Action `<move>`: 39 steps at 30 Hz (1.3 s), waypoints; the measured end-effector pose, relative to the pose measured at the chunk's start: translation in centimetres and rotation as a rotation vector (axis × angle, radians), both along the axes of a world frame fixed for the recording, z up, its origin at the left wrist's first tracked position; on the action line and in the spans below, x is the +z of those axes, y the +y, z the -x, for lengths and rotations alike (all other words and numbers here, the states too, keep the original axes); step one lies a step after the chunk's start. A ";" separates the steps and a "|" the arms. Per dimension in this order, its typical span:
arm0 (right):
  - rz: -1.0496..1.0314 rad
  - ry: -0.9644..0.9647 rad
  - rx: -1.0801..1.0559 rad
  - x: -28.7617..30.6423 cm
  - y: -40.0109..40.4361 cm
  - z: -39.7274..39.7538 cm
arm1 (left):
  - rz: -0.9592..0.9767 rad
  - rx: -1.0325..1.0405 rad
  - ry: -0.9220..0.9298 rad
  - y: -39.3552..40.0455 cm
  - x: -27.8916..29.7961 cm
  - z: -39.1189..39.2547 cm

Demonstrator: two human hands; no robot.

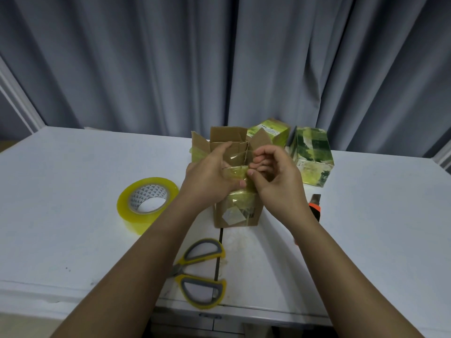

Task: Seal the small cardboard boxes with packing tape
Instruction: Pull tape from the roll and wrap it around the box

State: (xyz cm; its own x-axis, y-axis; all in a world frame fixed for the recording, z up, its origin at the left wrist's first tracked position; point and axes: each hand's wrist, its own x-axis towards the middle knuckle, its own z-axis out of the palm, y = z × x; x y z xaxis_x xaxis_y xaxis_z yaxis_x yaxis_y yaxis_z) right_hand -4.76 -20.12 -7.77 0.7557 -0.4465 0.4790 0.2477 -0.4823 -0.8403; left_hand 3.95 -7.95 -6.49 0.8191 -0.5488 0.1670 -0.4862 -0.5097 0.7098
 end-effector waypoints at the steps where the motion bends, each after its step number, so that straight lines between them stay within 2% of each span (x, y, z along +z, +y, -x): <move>1: 0.056 0.010 -0.034 0.0 -0.1 0.0 | 0.004 -0.009 0.011 0.0 0.1 0.0; 8: 0.216 0.092 -0.270 -0.5 0.0 -0.5 | 0.026 0.013 0.069 0.4 0.1 -0.2; 12: 0.251 0.152 -0.304 -0.6 -0.8 -0.2 | 0.068 -0.005 0.141 0.6 0.0 -0.1; 13: 0.232 0.146 -0.321 -0.6 -0.8 0.0 | 0.063 0.000 0.143 0.6 0.0 -0.1; 15: 0.196 0.013 -0.355 -0.4 -0.3 0.4 | 0.042 0.011 0.141 0.6 0.1 -0.1; 17: 0.100 -0.162 -0.287 0.0 0.1 0.7 | 0.036 0.004 0.159 0.6 0.2 -0.1; 18: -0.024 -0.185 -0.177 0.2 0.3 0.6 | 0.044 -0.005 0.171 0.6 0.3 -0.1; 21: -0.410 0.044 0.080 0.2 1.6 0.1 | 0.065 -0.029 0.173 0.5 0.4 0.1; 23: -0.498 0.166 0.097 -0.2 2.2 -0.2 | 0.074 -0.018 0.163 0.6 0.4 0.2; 29: -0.659 0.268 0.163 -0.7 1.5 0.4 | 0.040 0.006 0.127 0.2 -0.3 0.2; 31: -0.650 0.309 0.152 -0.7 1.3 0.7 | 0.041 0.009 0.120 -0.2 -0.5 0.5; 39: -0.272 0.347 0.054 -0.9 1.4 1.3 | 0.127 0.031 0.111 -0.5 -1.2 0.8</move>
